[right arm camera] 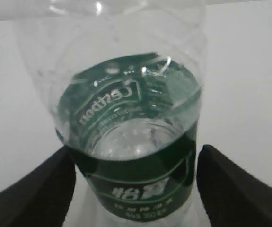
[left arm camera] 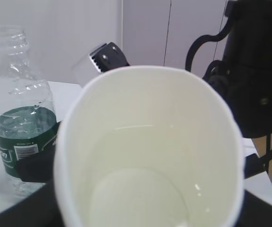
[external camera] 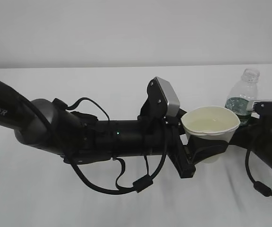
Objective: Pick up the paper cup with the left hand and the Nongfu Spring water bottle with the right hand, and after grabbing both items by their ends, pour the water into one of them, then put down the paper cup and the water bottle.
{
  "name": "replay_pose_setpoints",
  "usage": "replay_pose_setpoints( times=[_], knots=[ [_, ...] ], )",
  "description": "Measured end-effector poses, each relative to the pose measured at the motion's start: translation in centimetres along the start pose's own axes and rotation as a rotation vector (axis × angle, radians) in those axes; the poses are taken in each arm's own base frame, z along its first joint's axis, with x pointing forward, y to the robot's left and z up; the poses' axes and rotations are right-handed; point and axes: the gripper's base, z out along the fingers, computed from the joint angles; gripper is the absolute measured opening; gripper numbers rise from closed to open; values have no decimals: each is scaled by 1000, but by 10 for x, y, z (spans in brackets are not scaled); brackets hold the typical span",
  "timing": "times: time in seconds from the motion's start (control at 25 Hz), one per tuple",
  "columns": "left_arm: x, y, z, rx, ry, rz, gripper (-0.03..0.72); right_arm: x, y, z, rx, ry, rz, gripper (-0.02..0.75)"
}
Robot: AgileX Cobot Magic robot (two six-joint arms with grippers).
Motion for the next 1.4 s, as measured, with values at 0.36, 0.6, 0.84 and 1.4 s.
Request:
replay_pose_setpoints(
  times=[0.36, 0.6, 0.84, 1.4],
  knots=[
    [0, 0, 0, 0, 0, 0, 424, -15, 0, -21, -3, -33, 1, 605],
    [-1, 3, 0, -30, -15, -21, 424, -23, 0, -50, -5, -46, 1, 605],
    [-2, 12, -3, -104, -23, -62, 424, -31, 2, -76, -29, -70, -9, 605],
    [-5, 53, -30, -227, -77, -88, 415, -40, 11, -101, -130, -117, -85, 605]
  ],
)
